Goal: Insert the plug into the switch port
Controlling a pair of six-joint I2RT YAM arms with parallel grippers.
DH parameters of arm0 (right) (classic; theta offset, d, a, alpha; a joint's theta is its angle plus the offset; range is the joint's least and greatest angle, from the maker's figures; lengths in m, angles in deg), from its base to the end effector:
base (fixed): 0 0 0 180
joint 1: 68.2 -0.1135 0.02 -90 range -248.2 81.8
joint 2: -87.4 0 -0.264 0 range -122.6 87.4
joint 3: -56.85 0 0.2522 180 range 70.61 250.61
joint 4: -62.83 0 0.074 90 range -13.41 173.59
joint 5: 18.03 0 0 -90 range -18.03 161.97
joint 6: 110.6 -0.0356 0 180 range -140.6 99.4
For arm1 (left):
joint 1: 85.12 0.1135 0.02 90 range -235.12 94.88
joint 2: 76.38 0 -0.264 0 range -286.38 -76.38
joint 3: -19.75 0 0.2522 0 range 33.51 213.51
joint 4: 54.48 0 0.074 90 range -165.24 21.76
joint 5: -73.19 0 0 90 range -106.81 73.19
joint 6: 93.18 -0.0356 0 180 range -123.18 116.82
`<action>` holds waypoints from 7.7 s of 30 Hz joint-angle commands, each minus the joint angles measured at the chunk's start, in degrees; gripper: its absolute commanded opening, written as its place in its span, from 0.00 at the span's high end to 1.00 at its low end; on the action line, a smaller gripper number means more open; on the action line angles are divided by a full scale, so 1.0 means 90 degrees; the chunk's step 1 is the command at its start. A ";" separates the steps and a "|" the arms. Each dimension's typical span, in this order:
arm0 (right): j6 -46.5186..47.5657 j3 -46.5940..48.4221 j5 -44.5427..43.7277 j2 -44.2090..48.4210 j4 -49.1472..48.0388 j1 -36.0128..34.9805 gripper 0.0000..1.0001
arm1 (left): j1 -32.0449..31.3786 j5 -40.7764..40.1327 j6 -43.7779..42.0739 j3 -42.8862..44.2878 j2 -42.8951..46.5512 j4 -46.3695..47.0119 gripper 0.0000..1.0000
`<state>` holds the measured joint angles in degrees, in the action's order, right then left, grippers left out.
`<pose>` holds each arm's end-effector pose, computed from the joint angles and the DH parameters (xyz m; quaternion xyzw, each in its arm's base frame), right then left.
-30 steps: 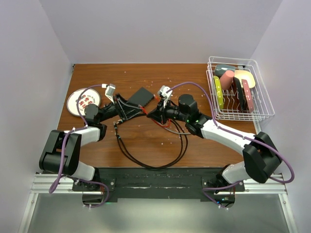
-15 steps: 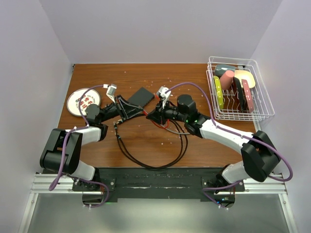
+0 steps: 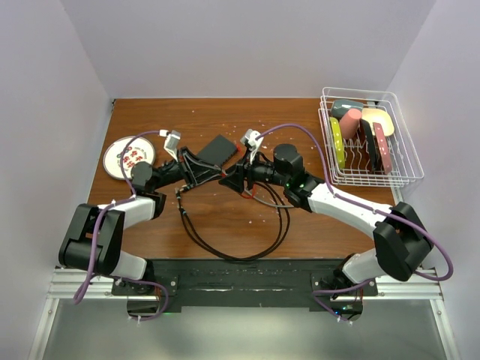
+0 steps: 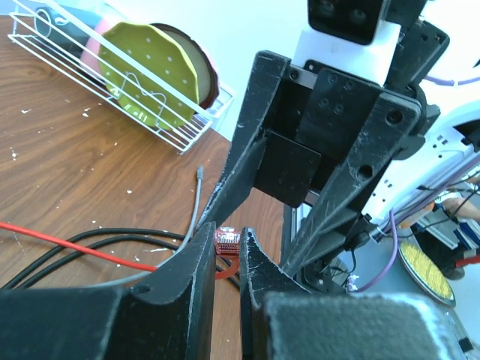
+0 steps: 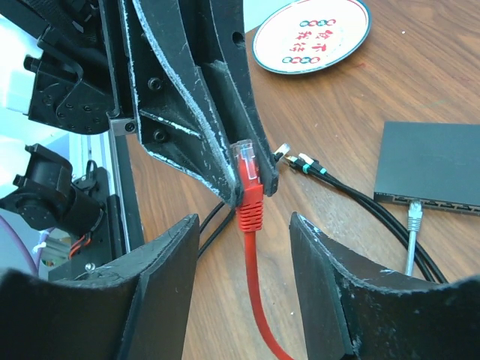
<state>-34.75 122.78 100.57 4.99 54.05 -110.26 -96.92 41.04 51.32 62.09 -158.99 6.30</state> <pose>0.2345 0.2346 0.2895 -0.3337 0.6689 0.4644 0.4748 0.2538 -0.0838 0.2449 0.1885 0.6093 -0.6241 0.4514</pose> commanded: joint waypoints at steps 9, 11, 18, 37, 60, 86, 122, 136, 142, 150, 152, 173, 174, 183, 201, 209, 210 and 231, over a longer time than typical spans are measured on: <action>-0.0146 0.0220 0.0172 0.0212 -0.0347 -0.0014 0.60 | -0.0086 0.0282 -0.0216 -0.0011 0.0380 0.1346 1.00; -0.0166 0.0210 0.0162 0.0260 -0.0366 -0.0024 0.63 | -0.0086 0.0340 -0.0187 0.0037 0.0331 0.1375 1.00; -0.0127 0.0259 0.0035 0.0368 -0.0269 -0.0014 0.62 | -0.0096 0.0399 -0.0167 0.0047 0.0312 0.1395 1.00; 0.0205 0.0552 -0.0296 0.0290 0.0415 -0.0004 1.00 | -0.0106 0.0165 -0.0215 -0.0001 0.0409 0.1240 0.77; 0.1288 0.0991 -0.2327 -0.0110 0.2172 -0.0004 1.00 | -0.0106 -0.4314 -0.3077 0.0623 0.1669 -0.4834 0.17; 0.2168 0.2777 -0.3920 -0.2590 0.2807 -0.0004 1.00 | 0.0265 -0.4739 -0.4201 0.3044 -0.1338 -0.6486 0.12; 0.2686 0.4117 -0.4281 -0.4652 0.3706 -0.0004 1.00 | 0.0734 -0.3019 -0.3585 0.4256 -0.3907 -0.5333 0.23; 0.2569 0.4194 -0.3901 -0.4652 0.3764 -0.0053 1.00 | 0.0656 -0.3048 -0.3721 0.4295 -0.4083 -0.5529 0.34; 0.2471 0.4233 -0.3813 -0.4574 0.3833 -0.0101 1.00 | 0.0597 -0.2970 -0.3731 0.4344 -0.4161 -0.5548 0.36; 0.2393 0.4439 -0.3900 -0.4681 0.3921 -0.0170 1.00 | 0.0529 -0.2873 -0.3780 0.4383 -0.4220 -0.5626 0.38; 0.2344 0.4477 -0.3998 -0.4710 0.3931 -0.0189 1.00 | 0.0519 -0.2863 -0.3790 0.4383 -0.4229 -0.5626 0.38; 0.2071 0.4946 -0.4487 -0.4925 0.4165 -0.0209 1.00 | 0.0490 -0.2697 -0.3800 0.4442 -0.4288 -0.5685 0.40; 0.2080 0.4937 -0.4428 -0.4906 0.4127 -0.0219 1.00 | 0.0480 -0.2687 -0.3809 0.4452 -0.4298 -0.5685 0.40; 0.2071 0.5053 -0.4330 -0.4954 0.3970 -0.0297 1.00 | 0.0451 -0.2619 -0.3839 0.4520 -0.4386 -0.5763 0.40; 0.1924 0.5483 -0.4506 -0.5189 0.4058 -0.0307 1.00 | 0.0392 -0.2540 -0.3917 0.4500 -0.4356 -0.5812 0.43; 0.2149 0.5610 -0.4223 -0.5355 0.3970 -0.0307 1.00 | 0.0334 -0.2326 -0.4014 0.4559 -0.4386 -0.5919 0.43; 0.2197 0.5601 -0.4203 -0.5384 0.3922 -0.0297 1.00 | 0.0334 -0.2306 -0.4024 0.4559 -0.4405 -0.5958 0.43; 0.3300 0.5357 -0.3520 -0.5365 0.3521 -0.0307 1.00 | 0.0148 -0.1798 -0.4366 0.4657 -0.4434 -0.6398 0.44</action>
<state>-8.42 170.25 63.11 -42.57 94.85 -112.31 -92.15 15.79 12.11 102.87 -197.76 -47.73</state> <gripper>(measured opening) 0.057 0.570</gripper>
